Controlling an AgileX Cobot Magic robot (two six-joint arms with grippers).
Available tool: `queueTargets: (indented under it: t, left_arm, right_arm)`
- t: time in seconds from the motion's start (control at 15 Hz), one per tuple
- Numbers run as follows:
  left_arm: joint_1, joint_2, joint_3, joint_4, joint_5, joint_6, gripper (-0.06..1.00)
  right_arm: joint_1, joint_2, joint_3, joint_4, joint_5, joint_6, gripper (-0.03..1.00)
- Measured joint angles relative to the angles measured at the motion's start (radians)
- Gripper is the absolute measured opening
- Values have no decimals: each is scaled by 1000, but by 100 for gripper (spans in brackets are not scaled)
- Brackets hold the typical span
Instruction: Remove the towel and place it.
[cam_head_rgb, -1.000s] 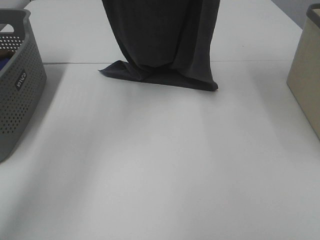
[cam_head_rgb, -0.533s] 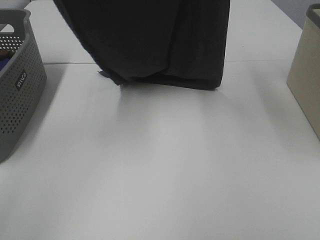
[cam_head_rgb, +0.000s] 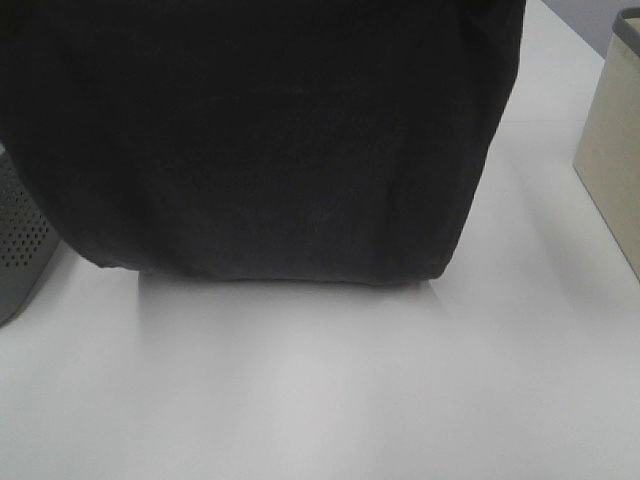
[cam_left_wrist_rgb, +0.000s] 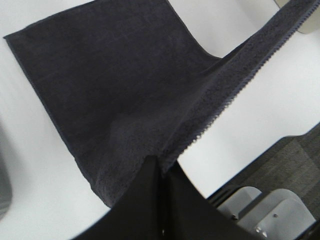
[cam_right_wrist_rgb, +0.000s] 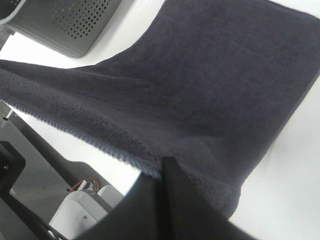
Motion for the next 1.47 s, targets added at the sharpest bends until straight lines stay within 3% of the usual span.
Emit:
queueTargets:
  t: [0.53, 0.73, 1.07, 1.47]
  left_arm:
    - [-12, -27, 250, -191, -6, 41, 0]
    - [-122, -32, 423, -245, -11, 36, 0]
    - [-212, -36, 563, -292, -44, -25, 0]
    - [-217, -37, 645, -312, -58, -35, 0]
  right_arm:
    - [0, -182, 366, -42, -12, 36, 1]
    - [0, -220, 519, -46, -14, 37, 1]
    - [0, -231, 706, -18, -11, 37, 1]
    - [-1, -232, 784, 45, -7, 28, 1]
